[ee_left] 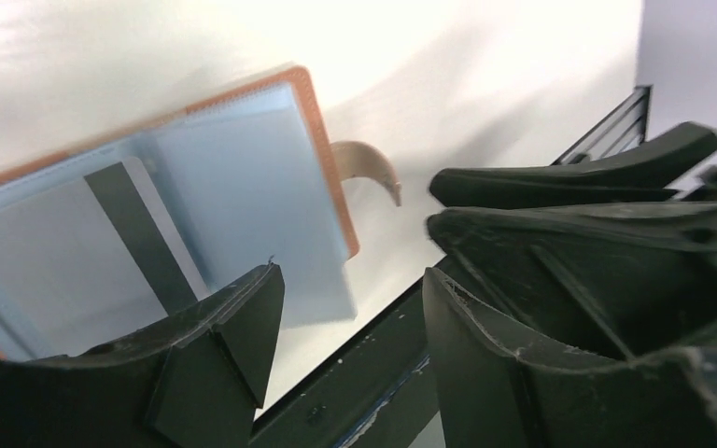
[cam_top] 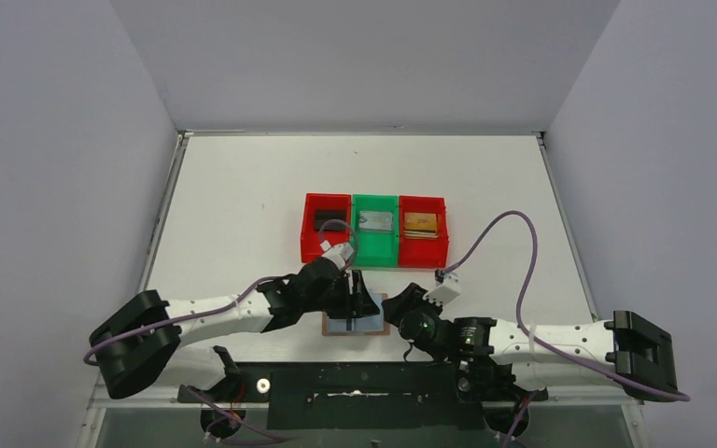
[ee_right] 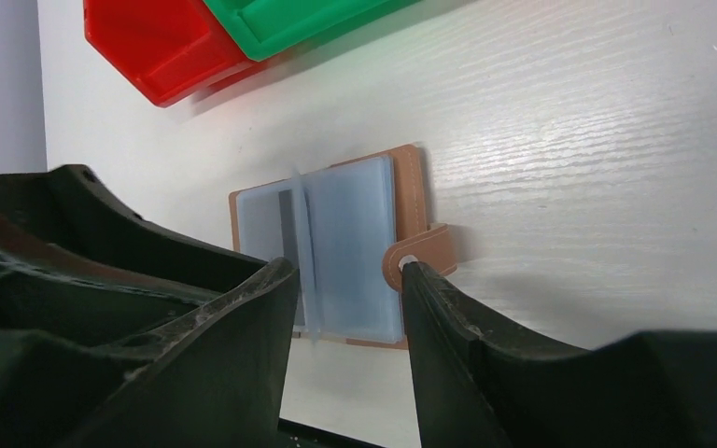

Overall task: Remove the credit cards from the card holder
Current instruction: Remove the credit card from the card holder.

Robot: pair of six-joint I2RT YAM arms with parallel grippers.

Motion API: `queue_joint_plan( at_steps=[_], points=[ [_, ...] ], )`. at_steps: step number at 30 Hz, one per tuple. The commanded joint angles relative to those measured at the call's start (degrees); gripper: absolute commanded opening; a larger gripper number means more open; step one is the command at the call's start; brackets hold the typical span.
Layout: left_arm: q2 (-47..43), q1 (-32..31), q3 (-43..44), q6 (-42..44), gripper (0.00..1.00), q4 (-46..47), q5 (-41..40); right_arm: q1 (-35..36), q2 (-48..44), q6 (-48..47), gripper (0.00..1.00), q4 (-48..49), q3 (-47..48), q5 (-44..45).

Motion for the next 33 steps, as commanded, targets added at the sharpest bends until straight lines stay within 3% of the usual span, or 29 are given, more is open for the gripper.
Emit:
queue_joint_plan(
  at_steps=[1,5,8,12,16,20,25,33],
  points=[
    [-9.38,0.82,-0.28,0.98,0.56,-4.76,-8.4,0.52,-0.12,-6.54,0.46,8.23,1.42,2.15],
    [-18.04,2.21,-3.73,-2.1,0.56,-13.14,-15.56,0.45,2.81,-12.92,0.42,15.3,2.99,-1.72],
    [-23.5,4.44,-6.79,-3.53,0.56,-15.9,-15.91,0.49,7.39,-16.02,0.4,14.99,6.93,-3.75],
    [-23.61,7.64,-11.41,-3.77,0.56,-6.89,-7.74,0.84,13.78,-16.71,0.38,11.78,12.4,-4.65],
    [-15.84,7.66,-9.83,-3.16,0.55,-1.08,-1.39,0.9,15.78,-15.3,0.38,9.05,14.29,-4.21],
    [-13.11,6.89,-5.01,-2.04,0.55,-10.55,-6.43,0.61,14.47,-14.38,0.42,6.75,13.14,-3.71],
    [-21.22,7.4,-4.92,-6.01,0.55,-22.56,-18.66,0.65,19.07,-18.62,0.49,9.16,14.87,-8.03],
    [-37.32,12.18,-7.31,-11.34,0.55,-37.28,-27.47,1.18,37.22,-20.51,0.52,-10.96,34.8,-7.28]
  ],
)
